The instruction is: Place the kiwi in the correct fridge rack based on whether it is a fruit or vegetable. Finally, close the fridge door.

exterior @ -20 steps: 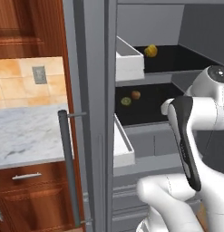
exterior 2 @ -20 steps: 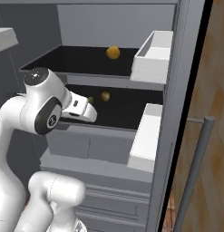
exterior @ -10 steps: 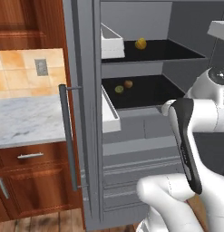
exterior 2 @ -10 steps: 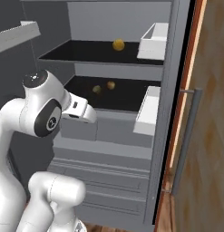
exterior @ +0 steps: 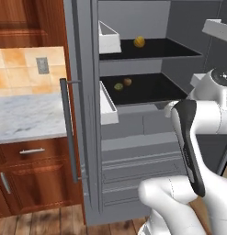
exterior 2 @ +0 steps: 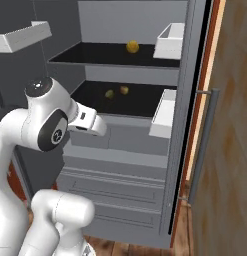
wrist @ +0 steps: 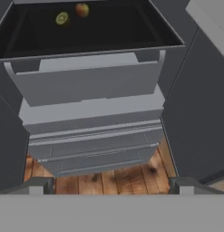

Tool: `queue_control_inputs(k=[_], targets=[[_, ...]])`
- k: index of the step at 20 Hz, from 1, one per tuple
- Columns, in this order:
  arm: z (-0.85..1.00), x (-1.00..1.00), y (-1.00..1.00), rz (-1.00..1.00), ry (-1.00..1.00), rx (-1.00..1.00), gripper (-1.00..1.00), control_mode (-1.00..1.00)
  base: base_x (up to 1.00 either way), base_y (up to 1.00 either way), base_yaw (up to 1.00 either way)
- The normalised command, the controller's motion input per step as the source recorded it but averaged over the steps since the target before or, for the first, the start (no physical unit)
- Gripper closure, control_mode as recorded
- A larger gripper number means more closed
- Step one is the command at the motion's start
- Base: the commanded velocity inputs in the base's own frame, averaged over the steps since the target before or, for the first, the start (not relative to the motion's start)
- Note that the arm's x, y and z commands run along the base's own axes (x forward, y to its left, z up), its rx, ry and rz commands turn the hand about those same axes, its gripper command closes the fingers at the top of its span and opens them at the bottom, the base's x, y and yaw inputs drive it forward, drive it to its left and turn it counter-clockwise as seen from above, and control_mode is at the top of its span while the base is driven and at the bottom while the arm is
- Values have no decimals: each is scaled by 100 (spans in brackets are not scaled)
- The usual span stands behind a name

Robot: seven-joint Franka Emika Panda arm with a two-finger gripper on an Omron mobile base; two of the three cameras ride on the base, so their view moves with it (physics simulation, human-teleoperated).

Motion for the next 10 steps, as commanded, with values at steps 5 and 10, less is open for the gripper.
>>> queue_control_inputs(k=[5,10], targets=[[0,0,0,0,0,0,-100,100,-38,0,0],[0,0,0,0,0,0,-100,100,-26,0,0]])
